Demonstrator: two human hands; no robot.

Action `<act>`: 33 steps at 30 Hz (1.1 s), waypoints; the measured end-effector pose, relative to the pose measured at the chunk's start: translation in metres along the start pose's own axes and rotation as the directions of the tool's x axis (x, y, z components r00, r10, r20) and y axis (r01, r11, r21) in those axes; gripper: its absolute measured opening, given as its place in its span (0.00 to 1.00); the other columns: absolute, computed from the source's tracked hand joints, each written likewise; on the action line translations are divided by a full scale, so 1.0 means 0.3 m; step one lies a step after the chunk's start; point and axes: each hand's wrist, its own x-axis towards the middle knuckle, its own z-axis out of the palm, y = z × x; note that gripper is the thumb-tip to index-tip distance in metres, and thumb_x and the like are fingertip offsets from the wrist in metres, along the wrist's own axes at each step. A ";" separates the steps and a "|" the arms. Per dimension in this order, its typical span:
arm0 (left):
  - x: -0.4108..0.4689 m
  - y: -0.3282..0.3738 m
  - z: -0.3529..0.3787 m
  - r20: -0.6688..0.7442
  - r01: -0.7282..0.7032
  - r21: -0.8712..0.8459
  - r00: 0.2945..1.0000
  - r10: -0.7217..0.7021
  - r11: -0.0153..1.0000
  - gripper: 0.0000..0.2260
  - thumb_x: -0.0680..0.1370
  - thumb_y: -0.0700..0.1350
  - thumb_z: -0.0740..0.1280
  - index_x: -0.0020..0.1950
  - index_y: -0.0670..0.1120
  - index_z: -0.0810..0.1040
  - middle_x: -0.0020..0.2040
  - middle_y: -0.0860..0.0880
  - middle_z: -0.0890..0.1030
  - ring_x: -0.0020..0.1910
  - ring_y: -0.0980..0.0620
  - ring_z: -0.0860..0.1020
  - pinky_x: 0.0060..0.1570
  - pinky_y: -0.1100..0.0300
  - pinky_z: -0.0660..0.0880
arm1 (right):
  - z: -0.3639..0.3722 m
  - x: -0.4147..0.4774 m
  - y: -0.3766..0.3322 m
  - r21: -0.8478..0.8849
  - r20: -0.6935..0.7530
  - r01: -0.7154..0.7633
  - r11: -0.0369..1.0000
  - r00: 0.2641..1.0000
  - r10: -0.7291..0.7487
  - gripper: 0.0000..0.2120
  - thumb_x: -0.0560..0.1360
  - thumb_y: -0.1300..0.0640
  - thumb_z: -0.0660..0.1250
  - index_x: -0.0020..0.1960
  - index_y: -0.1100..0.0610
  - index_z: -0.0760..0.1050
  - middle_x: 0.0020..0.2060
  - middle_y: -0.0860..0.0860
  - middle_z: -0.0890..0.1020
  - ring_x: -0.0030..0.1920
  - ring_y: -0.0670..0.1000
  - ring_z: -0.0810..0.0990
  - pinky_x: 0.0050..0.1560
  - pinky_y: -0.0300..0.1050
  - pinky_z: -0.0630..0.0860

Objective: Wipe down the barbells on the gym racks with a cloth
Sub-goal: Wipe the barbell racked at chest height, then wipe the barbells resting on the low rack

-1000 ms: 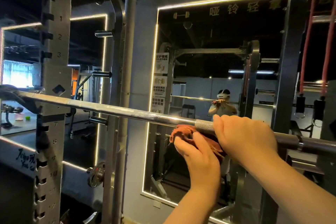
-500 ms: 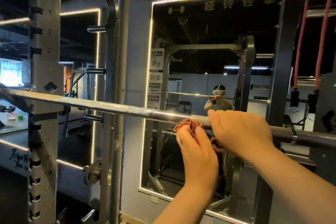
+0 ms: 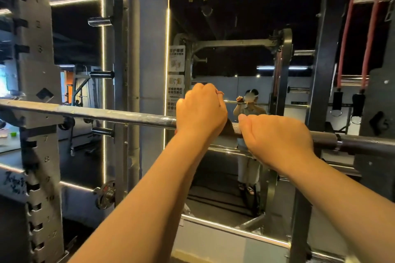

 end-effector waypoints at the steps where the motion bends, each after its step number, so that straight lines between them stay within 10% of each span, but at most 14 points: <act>1: -0.021 0.006 0.013 -0.039 -0.017 0.080 0.999 0.020 0.997 0.15 0.85 0.53 0.56 0.48 0.47 0.76 0.46 0.49 0.76 0.44 0.49 0.76 0.50 0.50 0.76 | -0.002 -0.003 -0.002 -0.009 0.002 -0.006 1.000 1.000 0.006 0.21 0.86 0.47 0.40 0.54 0.52 0.71 0.36 0.47 0.75 0.37 0.50 0.79 0.39 0.49 0.80; 4: -0.158 0.004 0.053 -0.215 -0.103 0.160 0.967 0.137 0.982 0.10 0.82 0.50 0.59 0.44 0.48 0.72 0.43 0.48 0.73 0.41 0.50 0.68 0.39 0.56 0.65 | 0.001 -0.006 -0.005 -0.041 -0.018 -0.008 0.999 1.000 0.008 0.20 0.85 0.47 0.41 0.52 0.53 0.69 0.35 0.49 0.75 0.35 0.51 0.77 0.38 0.49 0.80; 7: -0.290 -0.057 0.120 -0.273 -0.178 -0.121 0.952 0.139 0.977 0.04 0.79 0.45 0.61 0.51 0.47 0.73 0.50 0.45 0.75 0.45 0.48 0.72 0.39 0.56 0.71 | 0.008 -0.012 -0.004 -0.001 -0.075 0.005 1.000 0.997 -0.005 0.14 0.86 0.47 0.49 0.63 0.52 0.68 0.39 0.49 0.76 0.36 0.51 0.77 0.34 0.46 0.77; 11: -0.526 -0.142 0.228 0.355 0.278 -0.249 0.917 -0.180 0.928 0.01 0.85 0.49 0.60 0.55 0.54 0.68 0.52 0.49 0.77 0.47 0.52 0.79 0.49 0.52 0.81 | 0.005 -0.017 -0.018 0.042 -0.091 -0.022 0.999 0.996 0.025 0.11 0.85 0.51 0.50 0.56 0.52 0.70 0.37 0.49 0.72 0.36 0.50 0.74 0.34 0.47 0.76; 14: -0.687 -0.173 0.218 0.448 0.534 -0.432 0.827 -0.341 0.727 0.04 0.85 0.50 0.58 0.51 0.55 0.67 0.46 0.51 0.77 0.43 0.53 0.79 0.47 0.52 0.81 | 0.043 -0.015 -0.019 0.139 -0.183 -0.107 0.984 0.974 0.131 0.17 0.84 0.46 0.51 0.57 0.53 0.74 0.50 0.51 0.76 0.52 0.53 0.75 0.54 0.52 0.75; 16: -0.762 -0.172 0.178 0.453 0.542 -0.491 0.827 -0.332 0.682 0.03 0.85 0.49 0.58 0.52 0.55 0.68 0.46 0.51 0.78 0.43 0.53 0.80 0.47 0.53 0.81 | 0.074 -0.119 -0.078 0.360 -0.198 -0.113 0.926 0.961 0.194 0.19 0.83 0.46 0.53 0.68 0.54 0.70 0.70 0.54 0.69 0.75 0.57 0.64 0.78 0.57 0.56; 18: -0.809 -0.167 0.125 0.443 0.524 -0.549 0.843 -0.304 0.651 0.03 0.85 0.48 0.59 0.53 0.55 0.68 0.48 0.51 0.77 0.45 0.52 0.81 0.47 0.53 0.82 | 0.120 -0.300 -0.194 0.466 -0.156 -0.084 0.881 0.972 0.175 0.23 0.81 0.47 0.56 0.74 0.54 0.63 0.74 0.53 0.63 0.78 0.56 0.57 0.81 0.53 0.46; 21: -0.867 -0.177 0.074 0.387 0.470 -0.573 0.877 -0.284 0.672 0.05 0.85 0.46 0.60 0.52 0.56 0.69 0.49 0.51 0.76 0.46 0.54 0.79 0.48 0.58 0.79 | 0.135 -0.542 -0.375 0.727 0.447 -0.440 0.527 0.886 0.123 0.16 0.85 0.43 0.51 0.67 0.48 0.67 0.67 0.46 0.70 0.65 0.49 0.71 0.70 0.46 0.67; 23: -0.903 -0.159 0.027 0.446 0.484 -0.588 0.863 -0.239 0.649 0.05 0.86 0.46 0.58 0.53 0.55 0.71 0.50 0.51 0.77 0.48 0.55 0.78 0.50 0.60 0.77 | 0.131 -0.605 -0.464 0.621 0.758 -0.768 -0.157 0.639 -0.126 0.19 0.85 0.40 0.51 0.60 0.48 0.77 0.62 0.50 0.81 0.61 0.50 0.80 0.65 0.55 0.76; 25: -0.939 -0.134 -0.023 0.584 0.559 -0.627 0.798 -0.149 0.543 0.09 0.86 0.44 0.56 0.55 0.51 0.76 0.49 0.53 0.81 0.50 0.57 0.80 0.49 0.63 0.77 | 0.128 -0.648 -0.508 0.396 0.813 -0.733 -0.553 0.560 -0.159 0.18 0.83 0.41 0.58 0.58 0.50 0.82 0.53 0.52 0.87 0.54 0.52 0.85 0.57 0.56 0.80; 28: -0.999 -0.153 -0.067 0.671 0.665 -0.656 0.730 -0.129 0.357 0.10 0.82 0.41 0.61 0.56 0.49 0.81 0.50 0.57 0.84 0.53 0.59 0.81 0.50 0.67 0.77 | 0.156 -0.712 -0.534 0.446 0.832 -0.707 -0.550 0.554 -0.037 0.11 0.82 0.50 0.65 0.59 0.53 0.81 0.48 0.52 0.88 0.50 0.52 0.87 0.48 0.50 0.82; 30: -1.053 -0.210 -0.046 0.633 0.658 -0.611 0.740 -0.228 0.440 0.13 0.78 0.46 0.64 0.62 0.53 0.78 0.58 0.55 0.81 0.60 0.54 0.79 0.59 0.58 0.77 | 0.175 -0.749 -0.537 0.439 0.854 -0.727 -0.528 0.520 -0.005 0.10 0.83 0.49 0.65 0.60 0.51 0.80 0.50 0.51 0.88 0.53 0.54 0.86 0.57 0.56 0.81; 33: -1.091 -0.280 -0.033 0.775 0.774 -0.385 0.567 -0.279 0.503 0.14 0.82 0.49 0.65 0.66 0.48 0.77 0.58 0.54 0.81 0.56 0.58 0.79 0.57 0.62 0.74 | 0.176 -0.800 -0.550 0.346 0.879 -0.729 -0.590 0.473 -0.068 0.11 0.84 0.52 0.62 0.60 0.54 0.80 0.52 0.54 0.87 0.55 0.56 0.85 0.63 0.60 0.78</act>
